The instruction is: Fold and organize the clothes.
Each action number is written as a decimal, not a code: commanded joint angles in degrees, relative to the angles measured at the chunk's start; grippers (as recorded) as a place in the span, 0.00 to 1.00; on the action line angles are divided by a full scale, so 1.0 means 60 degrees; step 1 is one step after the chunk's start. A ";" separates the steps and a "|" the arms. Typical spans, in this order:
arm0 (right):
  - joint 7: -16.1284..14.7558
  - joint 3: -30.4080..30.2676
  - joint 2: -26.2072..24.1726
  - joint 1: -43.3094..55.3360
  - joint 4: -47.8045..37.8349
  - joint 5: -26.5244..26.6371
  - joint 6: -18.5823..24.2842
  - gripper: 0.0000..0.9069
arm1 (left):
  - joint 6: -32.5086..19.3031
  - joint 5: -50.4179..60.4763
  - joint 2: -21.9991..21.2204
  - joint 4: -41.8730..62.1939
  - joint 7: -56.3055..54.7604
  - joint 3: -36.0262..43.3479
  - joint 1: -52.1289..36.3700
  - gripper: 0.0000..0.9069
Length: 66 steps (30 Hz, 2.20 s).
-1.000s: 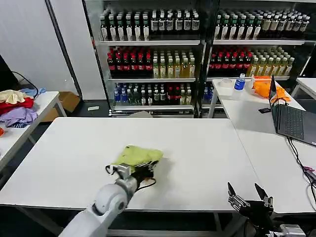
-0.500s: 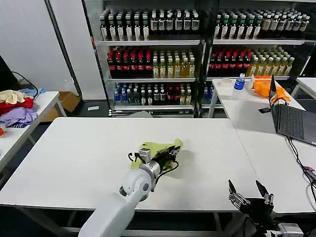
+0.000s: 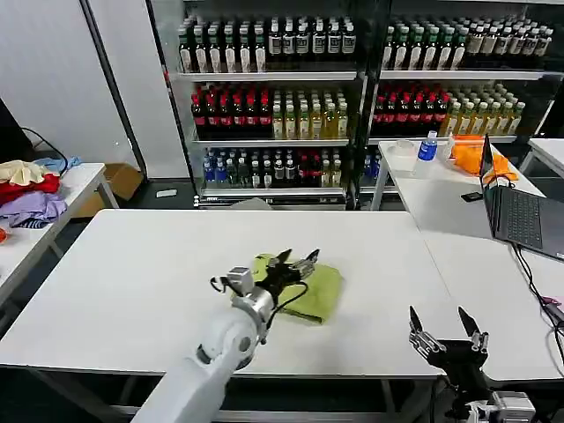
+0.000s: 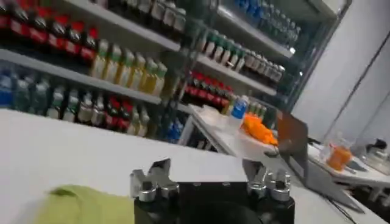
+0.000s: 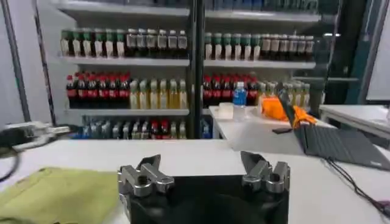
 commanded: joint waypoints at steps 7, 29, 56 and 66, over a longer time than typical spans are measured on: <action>0.1180 -0.2580 0.0789 0.4852 -0.3746 0.1620 -0.1037 1.00 | -0.0503 0.1055 0.2102 -0.2559 -0.0035 -0.2425 0.3199 1.00; 0.1807 -0.3822 0.2131 0.8771 -0.8134 0.4391 -0.2336 1.00 | -0.0627 0.1097 0.2078 -0.2686 -0.0014 -0.3006 0.4094 1.00; 0.1033 -0.3897 0.2223 0.9827 -0.9885 0.3019 -0.2164 0.11 | -0.0624 0.1041 0.2159 -0.2636 0.0002 -0.2906 0.4049 1.00; -0.0499 -0.4393 0.0699 0.8036 -0.8018 -0.1893 0.1836 1.00 | -0.0601 0.0977 0.2149 -0.2788 0.0007 -0.2845 0.4035 1.00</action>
